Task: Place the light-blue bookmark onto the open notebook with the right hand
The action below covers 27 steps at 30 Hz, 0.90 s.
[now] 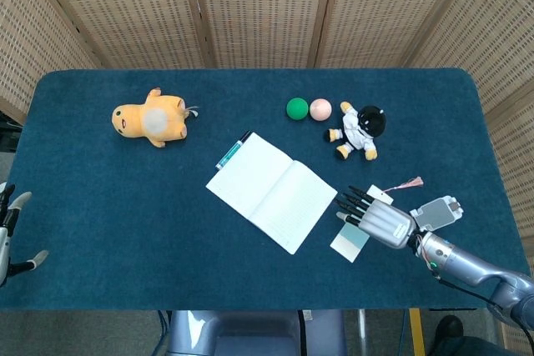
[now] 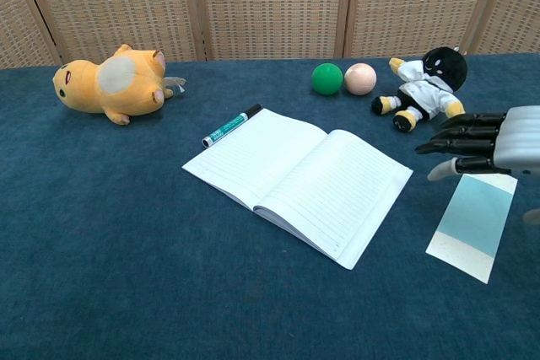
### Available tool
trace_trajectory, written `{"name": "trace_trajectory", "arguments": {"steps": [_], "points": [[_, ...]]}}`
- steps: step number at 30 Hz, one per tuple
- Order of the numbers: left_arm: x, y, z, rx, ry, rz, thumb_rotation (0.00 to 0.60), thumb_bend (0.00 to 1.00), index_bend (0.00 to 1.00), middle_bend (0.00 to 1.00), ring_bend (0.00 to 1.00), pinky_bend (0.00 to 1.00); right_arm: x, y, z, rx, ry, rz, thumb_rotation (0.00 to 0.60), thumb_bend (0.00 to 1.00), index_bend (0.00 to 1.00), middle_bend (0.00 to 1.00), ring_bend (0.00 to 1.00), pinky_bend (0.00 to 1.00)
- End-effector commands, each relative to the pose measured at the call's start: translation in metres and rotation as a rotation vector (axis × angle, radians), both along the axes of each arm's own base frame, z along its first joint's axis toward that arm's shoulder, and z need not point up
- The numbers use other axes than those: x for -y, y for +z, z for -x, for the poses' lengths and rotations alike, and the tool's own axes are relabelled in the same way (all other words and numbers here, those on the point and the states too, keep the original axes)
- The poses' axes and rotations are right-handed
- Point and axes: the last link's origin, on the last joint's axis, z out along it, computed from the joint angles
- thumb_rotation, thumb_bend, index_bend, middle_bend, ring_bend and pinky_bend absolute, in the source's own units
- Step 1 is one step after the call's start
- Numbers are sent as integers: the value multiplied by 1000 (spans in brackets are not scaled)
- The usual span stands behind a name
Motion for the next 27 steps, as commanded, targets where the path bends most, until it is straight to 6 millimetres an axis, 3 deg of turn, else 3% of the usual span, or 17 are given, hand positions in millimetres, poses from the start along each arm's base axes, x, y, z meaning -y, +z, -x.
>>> {"name": "trace_trajectory", "arguments": {"steps": [1,13,20,27], "points": [[-4,-2,0,-3,10,12,600,0,0,0,0,0,7,-16,4,-38,32,-30,600,0,149,0,0,0],[-9,-3,0,-6,28,22,600,0,0,0,0,0,15,-25,16,-62,40,-37,600,0,149,0,0,0],[-10,-3,1,-7,33,26,600,0,0,0,0,0,17,-21,22,-86,43,-27,600,0,149,0,0,0],[-12,-4,1,-7,35,31,600,0,0,0,0,0,16,-22,25,-110,42,-30,600,0,213,0,0,0]]}}
